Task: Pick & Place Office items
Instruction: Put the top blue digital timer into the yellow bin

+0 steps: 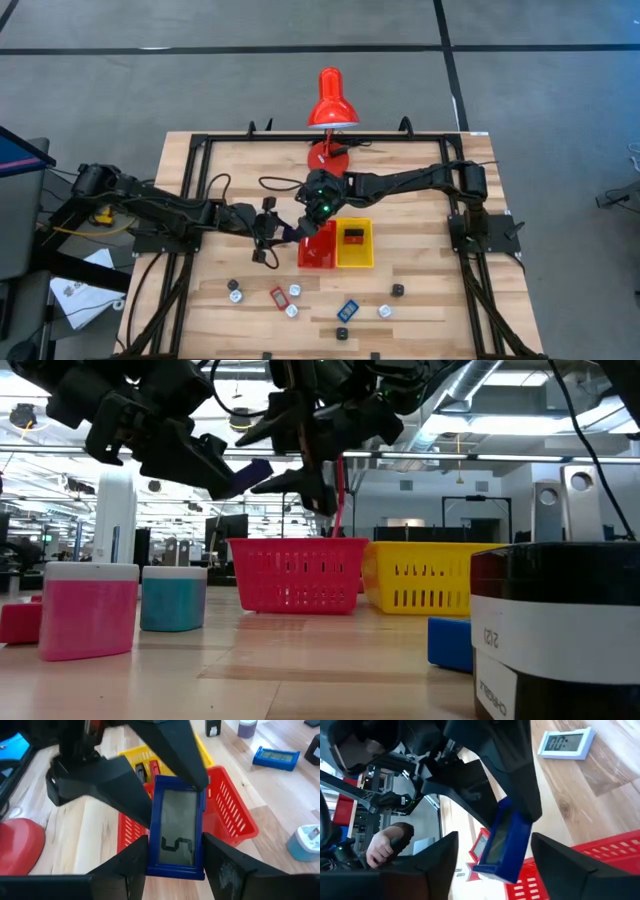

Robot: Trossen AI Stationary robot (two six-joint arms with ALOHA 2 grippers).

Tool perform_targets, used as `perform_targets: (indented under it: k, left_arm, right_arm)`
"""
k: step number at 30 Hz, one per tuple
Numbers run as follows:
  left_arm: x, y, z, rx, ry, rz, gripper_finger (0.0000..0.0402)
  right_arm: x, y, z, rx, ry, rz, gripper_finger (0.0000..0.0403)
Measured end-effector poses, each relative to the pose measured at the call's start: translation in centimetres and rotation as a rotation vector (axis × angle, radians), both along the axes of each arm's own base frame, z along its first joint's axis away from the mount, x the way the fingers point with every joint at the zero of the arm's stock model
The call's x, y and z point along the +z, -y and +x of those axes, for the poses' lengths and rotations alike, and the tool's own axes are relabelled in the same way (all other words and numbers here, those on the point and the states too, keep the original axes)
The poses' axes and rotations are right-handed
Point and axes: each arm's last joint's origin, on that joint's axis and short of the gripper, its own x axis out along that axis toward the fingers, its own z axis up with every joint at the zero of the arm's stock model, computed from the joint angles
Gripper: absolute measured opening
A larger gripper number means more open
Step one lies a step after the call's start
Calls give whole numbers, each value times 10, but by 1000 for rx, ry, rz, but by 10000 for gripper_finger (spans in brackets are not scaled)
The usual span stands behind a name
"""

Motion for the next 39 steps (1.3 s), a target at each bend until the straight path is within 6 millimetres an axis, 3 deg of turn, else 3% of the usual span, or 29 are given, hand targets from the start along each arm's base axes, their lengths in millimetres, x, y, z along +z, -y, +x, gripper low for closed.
perform_targets:
  k: [9,15,23,32,39]
  left_arm:
    - [1,1,2,-8,21,-6,163]
    - [2,1,2,-9,29,-4,161]
    - [1,1,2,10,25,-37,191]
    - [12,-1,-11,-8,17,-63,280]
    - [19,-8,-39,15,100,-95,309]
  right_arm:
    - [-2,-5,-1,3,-27,3,108]
    - [-3,-4,-1,6,-27,-7,58]
    - [-1,-5,-1,40,15,-51,48]
    - [9,-9,-6,110,47,-115,44]
    - [26,-38,-33,150,-67,-383,45]
